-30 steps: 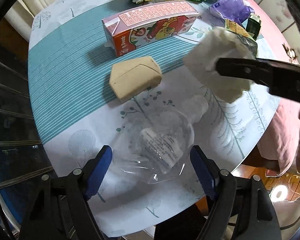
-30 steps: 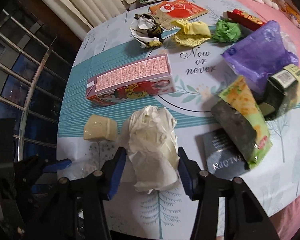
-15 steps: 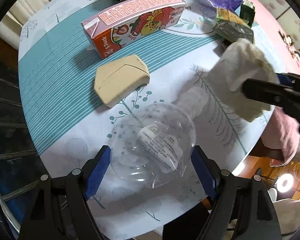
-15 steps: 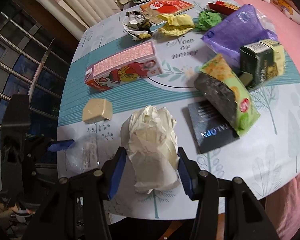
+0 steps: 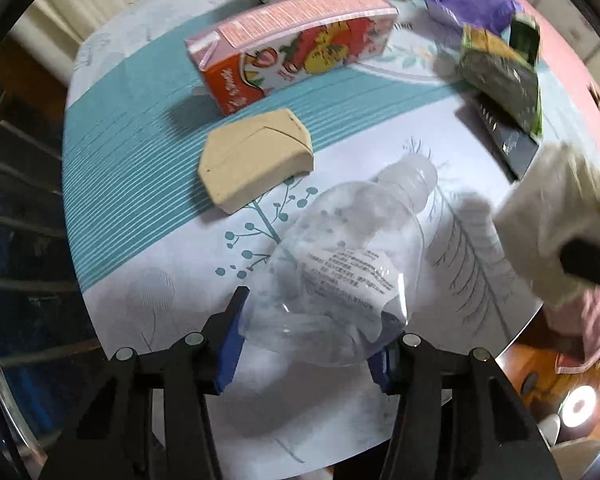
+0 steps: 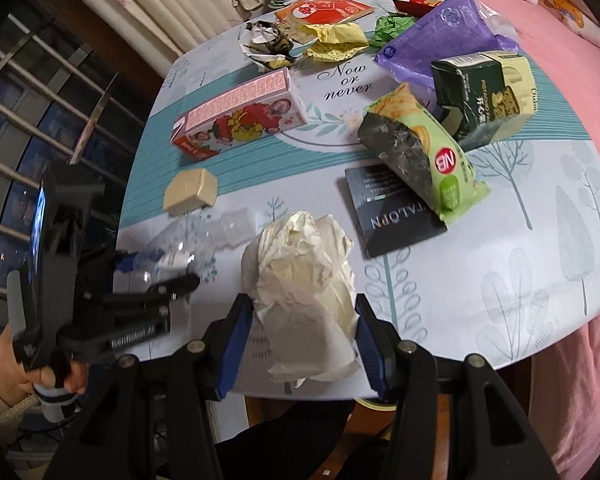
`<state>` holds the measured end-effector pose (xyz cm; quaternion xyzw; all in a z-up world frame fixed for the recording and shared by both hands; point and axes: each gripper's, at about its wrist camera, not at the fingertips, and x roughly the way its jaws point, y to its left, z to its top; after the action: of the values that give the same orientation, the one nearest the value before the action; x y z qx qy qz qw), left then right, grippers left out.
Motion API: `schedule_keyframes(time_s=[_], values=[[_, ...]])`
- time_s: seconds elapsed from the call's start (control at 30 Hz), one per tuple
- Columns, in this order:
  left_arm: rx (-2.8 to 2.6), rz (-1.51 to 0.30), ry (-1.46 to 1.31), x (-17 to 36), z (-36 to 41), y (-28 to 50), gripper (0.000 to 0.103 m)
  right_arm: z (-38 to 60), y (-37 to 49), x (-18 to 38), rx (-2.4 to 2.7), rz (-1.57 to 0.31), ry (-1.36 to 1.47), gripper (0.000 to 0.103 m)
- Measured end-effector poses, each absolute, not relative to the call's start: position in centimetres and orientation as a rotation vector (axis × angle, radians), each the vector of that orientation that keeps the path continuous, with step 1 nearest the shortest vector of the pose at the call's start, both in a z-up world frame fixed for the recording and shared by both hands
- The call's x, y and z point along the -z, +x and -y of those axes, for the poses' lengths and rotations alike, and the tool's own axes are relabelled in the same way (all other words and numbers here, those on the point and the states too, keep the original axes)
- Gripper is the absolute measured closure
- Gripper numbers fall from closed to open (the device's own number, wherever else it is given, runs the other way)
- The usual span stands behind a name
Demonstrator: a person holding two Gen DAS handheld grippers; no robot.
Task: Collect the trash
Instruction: 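Carry bottle and tissue over the bin and open both tools to drop them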
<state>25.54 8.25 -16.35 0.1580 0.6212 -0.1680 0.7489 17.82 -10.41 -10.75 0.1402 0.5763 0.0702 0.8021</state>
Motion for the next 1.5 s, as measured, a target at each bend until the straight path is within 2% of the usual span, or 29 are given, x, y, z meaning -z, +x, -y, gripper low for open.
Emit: schedule_keyframes(time_s=[0.2, 0.53, 0.77, 1.07, 1.3, 1.5], values=[[0.275, -1.301, 0.218, 14.2, -8.7, 22.0, 0.053, 12.2, 14.6, 10.1, -0.180, -1.211, 0.294, 0.053], [0.249, -1.205, 0.022, 9.9, -5.2, 13.1, 0.053, 15.9, 8.0, 9.6, -0.226, -1.204, 0.248, 0.054], [0.270, -1.191, -0.023, 10.8, -2.1, 5.7, 0.053, 18.4, 3.4, 12.8, -0.234, -1.271, 0.222, 0.054], [0.270, -1.302, 0.046, 18.8, 1.3, 0.8, 0.053, 19.7, -0.2, 20.7, -0.193, -1.375, 0.247, 0.054], [0.245, -1.386, 0.052, 30.1, 2.1, 2.1, 0.053, 20.3, 0.7, 31.1, -0.115, -1.415, 0.283, 0.054], [0.222, -1.370, 0.078, 38.9, 2.9, 4.2, 0.052, 19.9, 3.3, 40.6, -0.084, -1.419, 0.283, 0.052]])
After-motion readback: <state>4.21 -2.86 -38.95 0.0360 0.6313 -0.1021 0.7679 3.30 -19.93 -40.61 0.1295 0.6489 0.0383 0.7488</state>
